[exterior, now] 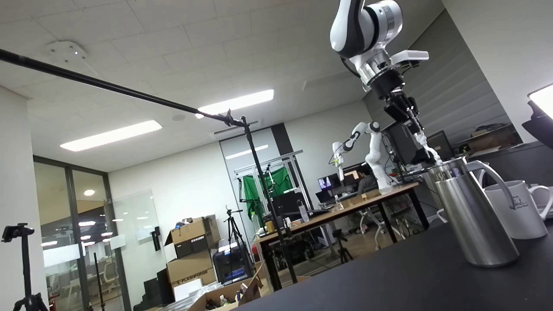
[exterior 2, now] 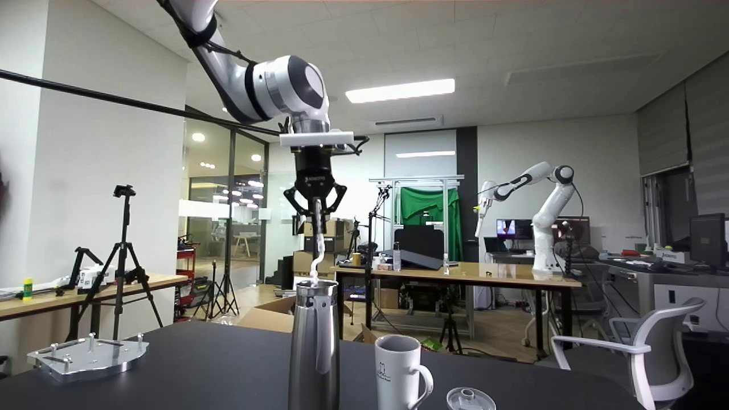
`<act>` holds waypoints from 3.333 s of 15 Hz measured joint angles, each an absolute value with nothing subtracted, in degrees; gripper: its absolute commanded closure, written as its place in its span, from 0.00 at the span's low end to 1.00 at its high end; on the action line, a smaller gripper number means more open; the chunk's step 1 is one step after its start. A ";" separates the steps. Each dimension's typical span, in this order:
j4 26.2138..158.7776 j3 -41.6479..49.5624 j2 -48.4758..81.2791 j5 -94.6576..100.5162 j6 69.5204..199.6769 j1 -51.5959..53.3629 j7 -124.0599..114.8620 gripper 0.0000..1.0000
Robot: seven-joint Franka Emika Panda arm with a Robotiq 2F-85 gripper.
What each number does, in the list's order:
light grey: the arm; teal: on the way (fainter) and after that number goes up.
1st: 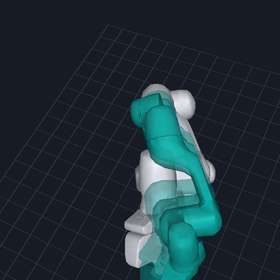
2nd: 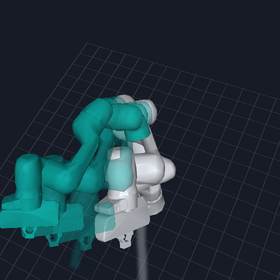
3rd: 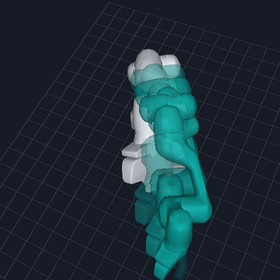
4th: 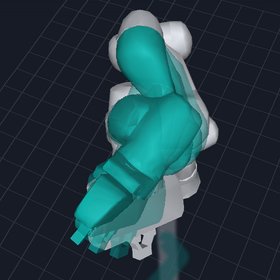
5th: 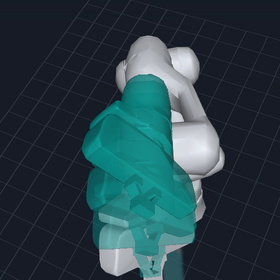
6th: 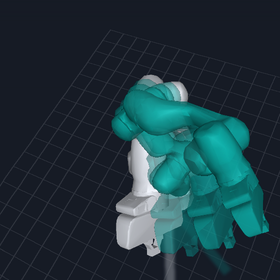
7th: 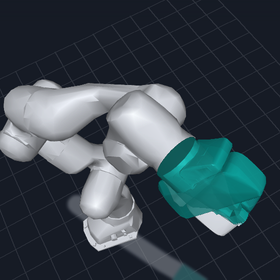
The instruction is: Use the object to clean the flask
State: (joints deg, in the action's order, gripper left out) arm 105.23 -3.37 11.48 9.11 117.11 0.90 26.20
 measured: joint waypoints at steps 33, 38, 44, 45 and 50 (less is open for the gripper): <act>104.64 -3.38 12.33 11.33 116.53 1.79 26.19 0.96; 104.30 -3.47 17.33 11.62 117.53 1.92 26.14 0.96; 102.83 -3.98 14.64 12.55 117.43 2.56 26.15 0.96; 102.64 -4.06 13.59 12.55 117.35 2.64 26.16 0.96; 102.34 -4.15 9.71 12.52 116.81 2.74 26.17 0.96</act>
